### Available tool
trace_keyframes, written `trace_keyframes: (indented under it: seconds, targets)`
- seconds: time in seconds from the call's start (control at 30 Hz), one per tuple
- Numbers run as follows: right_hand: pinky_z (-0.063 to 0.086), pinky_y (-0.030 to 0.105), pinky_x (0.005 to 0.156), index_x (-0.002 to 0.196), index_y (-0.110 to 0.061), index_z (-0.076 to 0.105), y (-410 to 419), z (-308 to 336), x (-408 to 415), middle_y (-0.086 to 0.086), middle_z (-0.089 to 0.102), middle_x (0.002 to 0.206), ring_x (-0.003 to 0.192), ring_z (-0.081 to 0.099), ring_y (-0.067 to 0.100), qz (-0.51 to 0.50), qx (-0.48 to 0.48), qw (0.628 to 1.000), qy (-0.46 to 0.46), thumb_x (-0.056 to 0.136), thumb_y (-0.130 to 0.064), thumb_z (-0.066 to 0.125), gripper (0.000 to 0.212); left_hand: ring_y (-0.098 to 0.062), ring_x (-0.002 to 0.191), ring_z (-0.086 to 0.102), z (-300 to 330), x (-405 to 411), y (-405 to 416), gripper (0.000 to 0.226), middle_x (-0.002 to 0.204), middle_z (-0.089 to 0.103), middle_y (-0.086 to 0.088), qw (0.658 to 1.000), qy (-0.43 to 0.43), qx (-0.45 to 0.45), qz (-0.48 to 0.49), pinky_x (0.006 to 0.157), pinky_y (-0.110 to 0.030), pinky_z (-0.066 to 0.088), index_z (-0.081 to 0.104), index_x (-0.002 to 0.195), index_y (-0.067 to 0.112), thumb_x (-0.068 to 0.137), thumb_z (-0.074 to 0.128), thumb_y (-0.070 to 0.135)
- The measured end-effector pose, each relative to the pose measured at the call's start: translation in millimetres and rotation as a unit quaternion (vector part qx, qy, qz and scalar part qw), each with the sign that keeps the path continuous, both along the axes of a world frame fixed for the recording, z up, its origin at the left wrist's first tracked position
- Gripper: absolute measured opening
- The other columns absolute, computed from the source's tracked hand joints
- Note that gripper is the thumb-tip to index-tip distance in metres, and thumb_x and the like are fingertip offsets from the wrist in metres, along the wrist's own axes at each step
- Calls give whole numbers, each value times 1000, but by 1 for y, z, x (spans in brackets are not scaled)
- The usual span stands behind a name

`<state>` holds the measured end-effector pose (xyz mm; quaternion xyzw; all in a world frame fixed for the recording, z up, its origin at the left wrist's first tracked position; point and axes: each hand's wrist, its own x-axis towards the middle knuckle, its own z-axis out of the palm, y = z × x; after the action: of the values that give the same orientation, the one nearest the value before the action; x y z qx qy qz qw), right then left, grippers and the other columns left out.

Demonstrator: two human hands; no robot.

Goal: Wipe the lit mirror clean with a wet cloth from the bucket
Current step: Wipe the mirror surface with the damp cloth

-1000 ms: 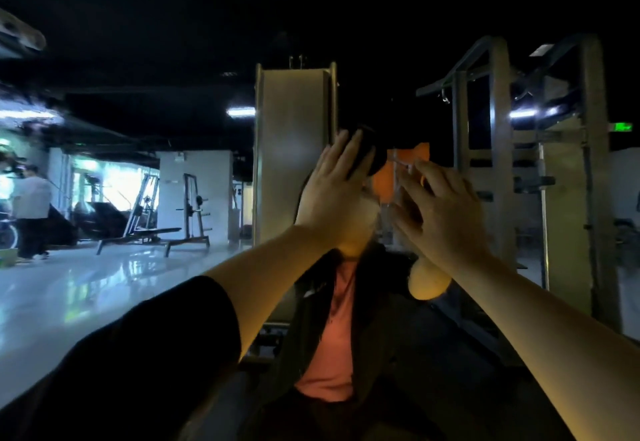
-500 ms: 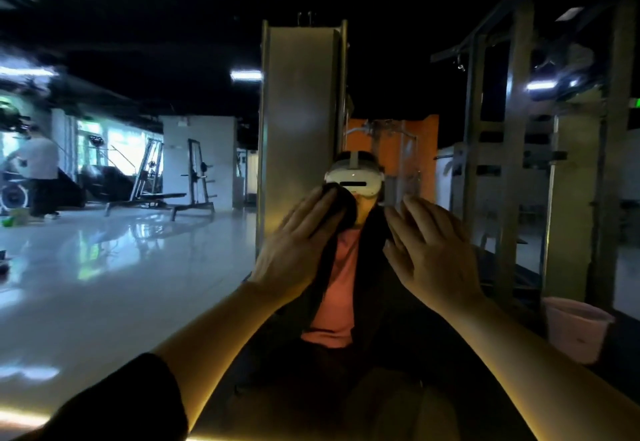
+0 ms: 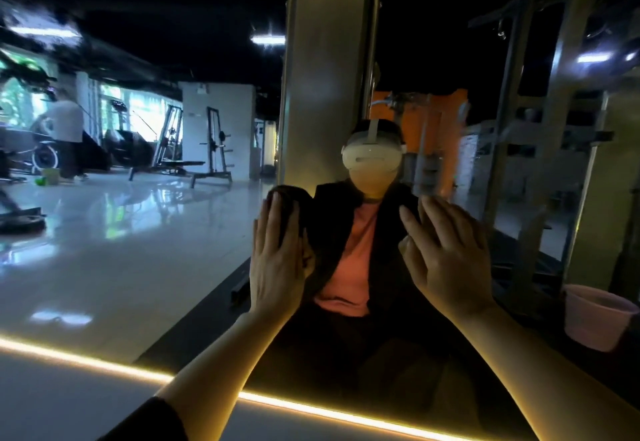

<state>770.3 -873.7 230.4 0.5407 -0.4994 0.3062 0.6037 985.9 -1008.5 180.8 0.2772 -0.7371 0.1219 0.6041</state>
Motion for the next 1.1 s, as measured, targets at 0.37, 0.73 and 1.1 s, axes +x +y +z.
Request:
trace_keyframes:
  seconds: [0.37, 0.73, 1.1]
  targets:
    - [38, 51, 103, 135, -11, 60, -3, -18, 13, 20, 53, 141, 130, 42, 35, 4, 36, 999, -7, 94, -22, 56, 42, -27, 152, -3, -77, 1, 15, 81, 165, -8, -1, 999, -30, 38, -4, 121, -52, 15, 4, 157, 20, 94, 52, 1]
    - [37, 50, 104, 134, -12, 61, -7, -39, 24, 19, 51, 143, 133, 40, 34, 18, 54, 998, -11, 91, -28, 62, 46, -26, 152, -1, -109, 2, 16, 67, 164, -2, -4, 998, 11, 67, 18, 124, -40, 1, 13, 156, 15, 95, 39, 5]
    - [36, 50, 105, 139, -14, 56, -6, -55, 17, 18, 47, 147, 135, 39, 34, 15, 84, 996, 11, 94, -32, 60, 49, -31, 151, -4, -150, -14, 41, 77, 165, -3, -7, 993, -8, 113, -26, 123, -45, 1, 10, 155, 14, 90, 42, -9]
